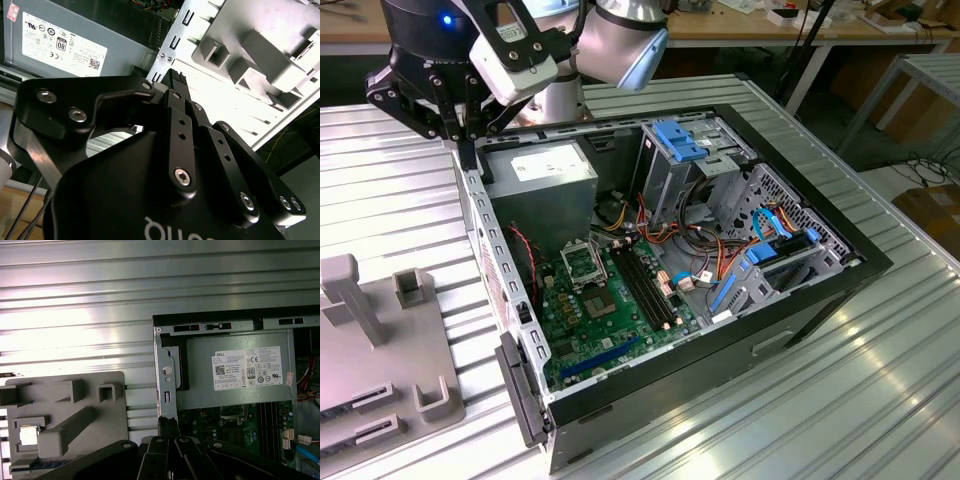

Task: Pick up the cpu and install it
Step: 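Reach for the cpu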

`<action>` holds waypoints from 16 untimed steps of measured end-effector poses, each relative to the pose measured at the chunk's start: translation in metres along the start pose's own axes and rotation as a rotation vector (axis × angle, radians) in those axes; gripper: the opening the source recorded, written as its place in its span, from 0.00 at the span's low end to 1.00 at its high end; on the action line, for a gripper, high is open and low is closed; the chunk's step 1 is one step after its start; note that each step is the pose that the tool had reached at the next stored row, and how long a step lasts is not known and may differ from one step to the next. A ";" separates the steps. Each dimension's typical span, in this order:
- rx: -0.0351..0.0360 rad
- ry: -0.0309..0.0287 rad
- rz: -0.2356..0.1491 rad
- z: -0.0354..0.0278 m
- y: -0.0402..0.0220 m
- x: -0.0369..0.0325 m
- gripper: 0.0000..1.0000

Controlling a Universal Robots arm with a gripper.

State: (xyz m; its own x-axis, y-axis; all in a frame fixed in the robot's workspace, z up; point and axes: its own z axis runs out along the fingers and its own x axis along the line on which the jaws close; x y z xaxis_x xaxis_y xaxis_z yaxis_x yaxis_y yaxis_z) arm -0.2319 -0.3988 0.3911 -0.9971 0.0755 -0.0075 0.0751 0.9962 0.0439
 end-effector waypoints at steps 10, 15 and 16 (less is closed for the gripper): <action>0.0000 0.0000 0.000 -0.0001 -0.0007 0.0088 0.11; 0.0000 0.0000 0.000 -0.0001 -0.0011 0.0143 0.11; 0.0000 0.0001 0.000 -0.0002 -0.0012 0.0152 0.11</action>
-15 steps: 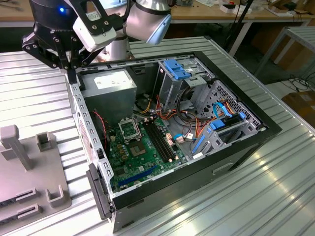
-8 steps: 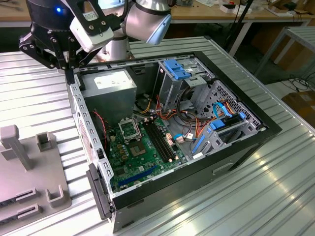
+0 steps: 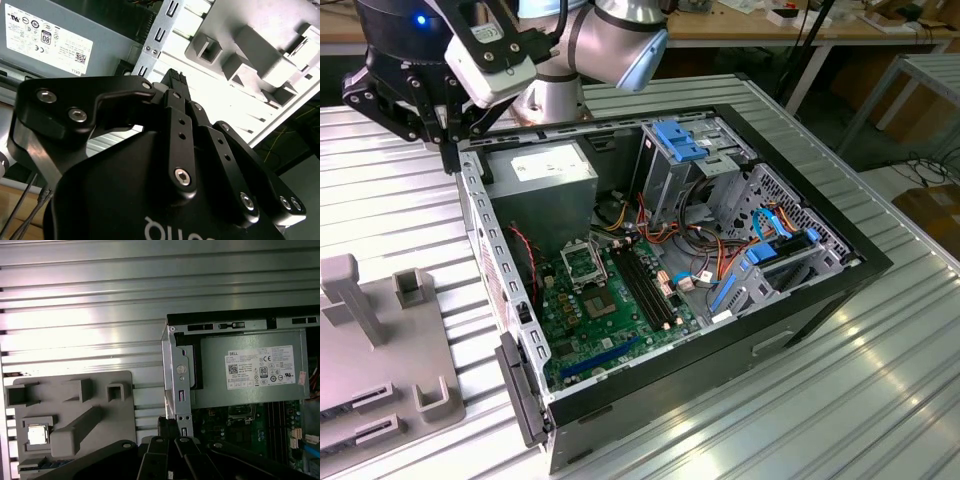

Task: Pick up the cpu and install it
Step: 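Reach for the cpu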

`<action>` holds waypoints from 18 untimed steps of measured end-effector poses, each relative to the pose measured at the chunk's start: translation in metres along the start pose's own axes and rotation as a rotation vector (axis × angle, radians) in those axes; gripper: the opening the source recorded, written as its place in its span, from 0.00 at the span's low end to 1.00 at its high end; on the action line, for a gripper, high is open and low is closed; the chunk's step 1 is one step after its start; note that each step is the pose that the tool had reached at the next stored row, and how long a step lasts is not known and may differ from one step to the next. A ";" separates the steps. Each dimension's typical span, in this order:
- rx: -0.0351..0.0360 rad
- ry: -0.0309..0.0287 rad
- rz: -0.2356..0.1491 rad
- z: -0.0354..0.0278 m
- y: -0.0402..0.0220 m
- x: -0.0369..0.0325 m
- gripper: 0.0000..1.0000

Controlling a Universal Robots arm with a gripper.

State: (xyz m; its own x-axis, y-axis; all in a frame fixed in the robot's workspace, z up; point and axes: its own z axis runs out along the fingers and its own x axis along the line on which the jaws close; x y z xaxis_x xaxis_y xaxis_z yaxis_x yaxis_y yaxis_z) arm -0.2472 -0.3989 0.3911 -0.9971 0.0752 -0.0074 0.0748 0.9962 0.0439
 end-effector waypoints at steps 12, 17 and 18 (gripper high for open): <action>0.0000 0.0002 0.000 -0.0001 -0.0007 0.0094 0.11; 0.0000 0.0002 0.000 -0.0001 -0.0010 0.0133 0.11; 0.0000 0.0003 0.000 -0.0001 -0.0011 0.0145 0.11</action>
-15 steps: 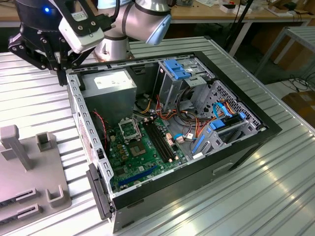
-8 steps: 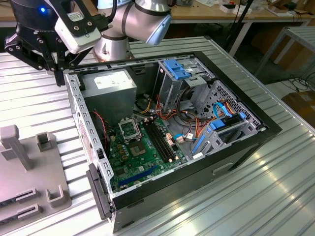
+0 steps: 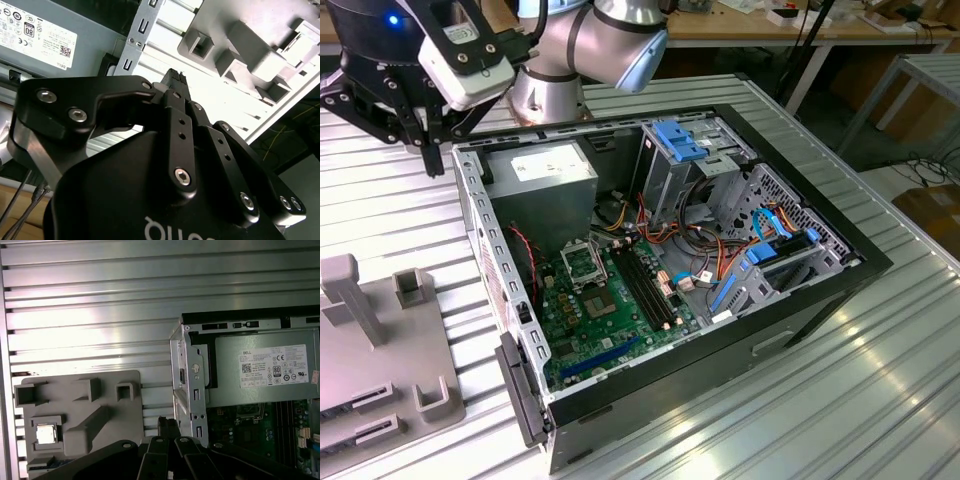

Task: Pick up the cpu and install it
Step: 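Reach for the cpu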

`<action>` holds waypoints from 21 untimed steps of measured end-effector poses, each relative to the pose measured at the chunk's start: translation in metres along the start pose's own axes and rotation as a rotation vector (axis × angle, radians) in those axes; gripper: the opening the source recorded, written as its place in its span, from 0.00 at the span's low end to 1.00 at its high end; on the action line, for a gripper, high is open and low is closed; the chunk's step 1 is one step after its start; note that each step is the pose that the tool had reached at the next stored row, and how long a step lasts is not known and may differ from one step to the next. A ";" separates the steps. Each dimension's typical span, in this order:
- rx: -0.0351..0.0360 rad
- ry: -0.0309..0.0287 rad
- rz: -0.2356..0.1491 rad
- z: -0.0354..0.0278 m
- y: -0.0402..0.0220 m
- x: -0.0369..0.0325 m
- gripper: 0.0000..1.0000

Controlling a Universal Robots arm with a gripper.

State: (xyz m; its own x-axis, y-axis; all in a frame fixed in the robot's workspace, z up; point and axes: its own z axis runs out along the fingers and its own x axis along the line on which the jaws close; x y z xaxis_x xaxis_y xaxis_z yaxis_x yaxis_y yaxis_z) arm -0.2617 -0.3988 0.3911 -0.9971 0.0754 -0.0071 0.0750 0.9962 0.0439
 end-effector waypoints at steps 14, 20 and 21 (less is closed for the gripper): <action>0.0001 0.0002 0.000 -0.0001 -0.0007 0.0090 0.11; 0.0000 0.0002 0.000 -0.0001 -0.0009 0.0114 0.11; 0.0001 0.0002 0.000 -0.0001 -0.0009 0.0114 0.11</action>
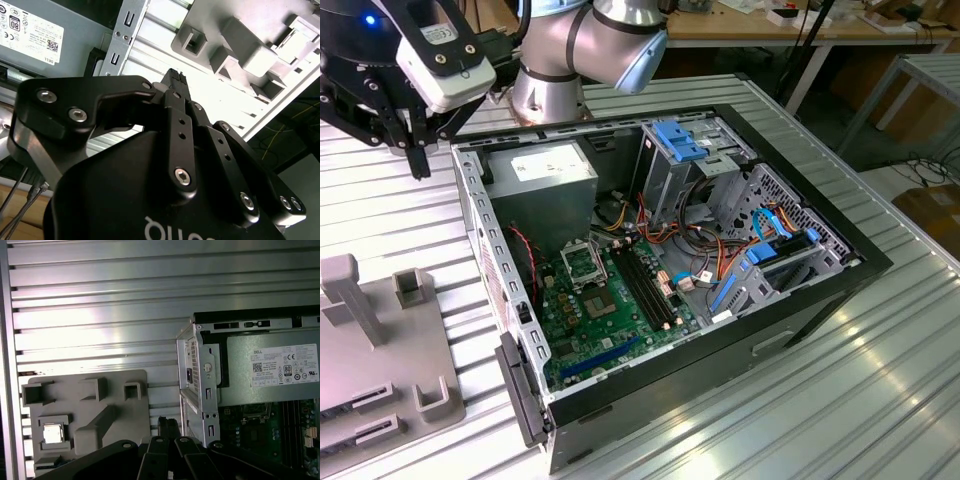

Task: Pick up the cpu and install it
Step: 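Reach for the cpu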

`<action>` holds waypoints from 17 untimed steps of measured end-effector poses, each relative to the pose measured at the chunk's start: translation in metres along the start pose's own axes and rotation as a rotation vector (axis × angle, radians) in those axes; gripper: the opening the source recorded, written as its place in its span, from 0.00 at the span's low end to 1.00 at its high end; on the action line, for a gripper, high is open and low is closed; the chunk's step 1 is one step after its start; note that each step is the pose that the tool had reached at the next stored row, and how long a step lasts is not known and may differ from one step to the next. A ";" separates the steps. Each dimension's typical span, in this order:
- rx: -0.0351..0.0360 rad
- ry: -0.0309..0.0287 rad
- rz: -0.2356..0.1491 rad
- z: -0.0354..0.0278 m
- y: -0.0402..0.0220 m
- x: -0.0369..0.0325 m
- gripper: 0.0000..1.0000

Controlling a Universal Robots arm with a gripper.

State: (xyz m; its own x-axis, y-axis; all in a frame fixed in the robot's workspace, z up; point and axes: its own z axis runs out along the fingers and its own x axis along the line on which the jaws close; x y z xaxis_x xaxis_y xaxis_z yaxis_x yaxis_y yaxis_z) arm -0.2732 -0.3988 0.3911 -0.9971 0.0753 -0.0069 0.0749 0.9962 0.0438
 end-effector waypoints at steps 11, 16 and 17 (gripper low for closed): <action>0.0000 0.0000 0.000 0.0000 -0.0001 0.0019 0.11; 0.0000 0.0001 0.000 -0.0001 -0.0008 0.0101 0.11; 0.0000 0.0000 0.000 -0.0001 -0.0009 0.0121 0.11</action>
State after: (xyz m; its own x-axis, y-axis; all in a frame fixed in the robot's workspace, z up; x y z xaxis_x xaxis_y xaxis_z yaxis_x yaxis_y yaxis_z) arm -0.2853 -0.3988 0.3911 -0.9971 0.0754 -0.0069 0.0750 0.9962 0.0438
